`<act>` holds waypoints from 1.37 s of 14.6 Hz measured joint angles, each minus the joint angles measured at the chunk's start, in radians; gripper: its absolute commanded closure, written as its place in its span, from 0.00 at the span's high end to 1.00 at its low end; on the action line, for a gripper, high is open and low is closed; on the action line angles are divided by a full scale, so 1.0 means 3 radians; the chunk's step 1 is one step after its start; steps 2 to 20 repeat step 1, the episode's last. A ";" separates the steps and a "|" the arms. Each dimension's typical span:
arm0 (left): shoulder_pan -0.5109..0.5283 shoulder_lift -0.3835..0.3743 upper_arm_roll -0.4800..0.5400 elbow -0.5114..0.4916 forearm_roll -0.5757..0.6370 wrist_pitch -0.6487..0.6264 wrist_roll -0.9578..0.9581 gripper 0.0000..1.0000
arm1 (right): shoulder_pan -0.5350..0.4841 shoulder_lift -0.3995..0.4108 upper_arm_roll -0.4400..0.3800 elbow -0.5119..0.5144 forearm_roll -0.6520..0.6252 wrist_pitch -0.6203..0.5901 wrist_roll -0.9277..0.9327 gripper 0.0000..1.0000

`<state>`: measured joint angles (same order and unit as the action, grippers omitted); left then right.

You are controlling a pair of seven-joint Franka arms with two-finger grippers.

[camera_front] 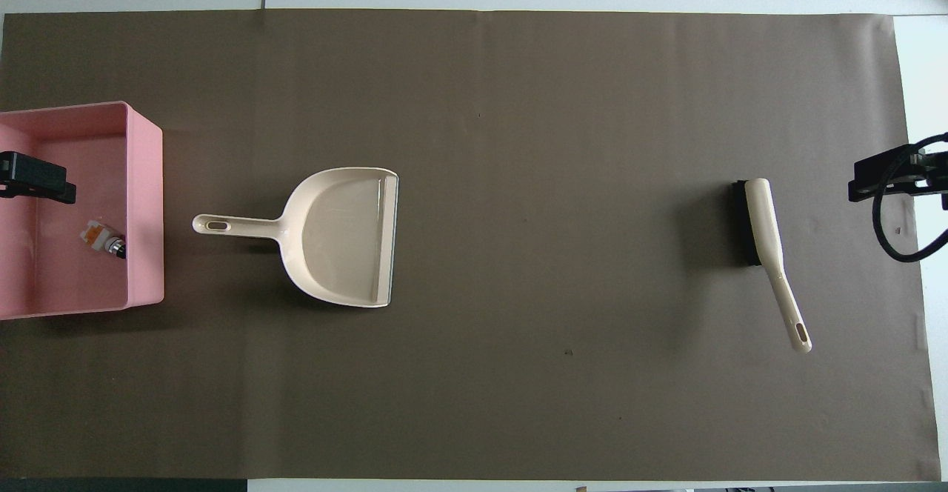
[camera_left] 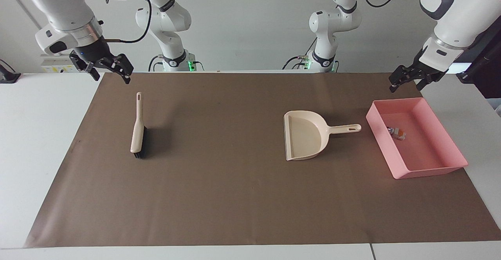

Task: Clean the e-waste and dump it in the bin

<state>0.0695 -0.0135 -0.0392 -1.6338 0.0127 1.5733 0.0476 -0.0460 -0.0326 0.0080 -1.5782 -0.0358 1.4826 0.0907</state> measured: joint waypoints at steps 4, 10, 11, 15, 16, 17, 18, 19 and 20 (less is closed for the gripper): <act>0.0000 0.0000 0.0000 0.0000 0.0000 -0.0001 0.0000 0.98 | 0.0000 0.0000 0.0000 0.0000 0.0000 0.0000 0.0000 1.00; 0.0000 0.0000 0.0000 0.0000 0.0000 -0.0001 0.0000 0.98 | 0.0000 0.0000 0.0000 0.0000 0.0000 0.0000 0.0000 1.00; 0.0000 0.0000 0.0000 0.0000 0.0000 -0.0001 0.0000 0.98 | 0.0000 0.0000 0.0000 0.0000 0.0000 0.0000 0.0000 1.00; 0.0000 0.0000 0.0000 0.0000 0.0000 -0.0001 0.0000 0.98 | 0.0000 0.0000 0.0000 0.0000 0.0000 0.0000 0.0000 1.00; 0.0000 0.0000 0.0000 0.0000 0.0000 -0.0001 0.0000 0.98 | 0.0000 0.0000 0.0000 0.0000 0.0000 0.0000 0.0000 1.00; 0.0000 0.0000 0.0000 0.0000 0.0000 -0.0001 0.0000 0.98 | 0.0000 0.0000 0.0000 0.0000 0.0000 0.0000 0.0000 1.00; 0.0000 0.0000 0.0000 0.0000 0.0000 -0.0001 0.0000 0.98 | 0.0000 0.0000 0.0000 0.0000 0.0000 0.0000 0.0000 1.00; 0.0000 0.0000 0.0000 0.0000 0.0000 -0.0001 0.0000 0.98 | 0.0000 0.0000 0.0000 0.0000 0.0000 0.0000 0.0000 1.00; 0.0000 0.0000 0.0000 0.0000 0.0000 -0.0001 0.0000 0.98 | 0.0000 0.0000 0.0000 0.0000 0.0000 0.0000 0.0000 1.00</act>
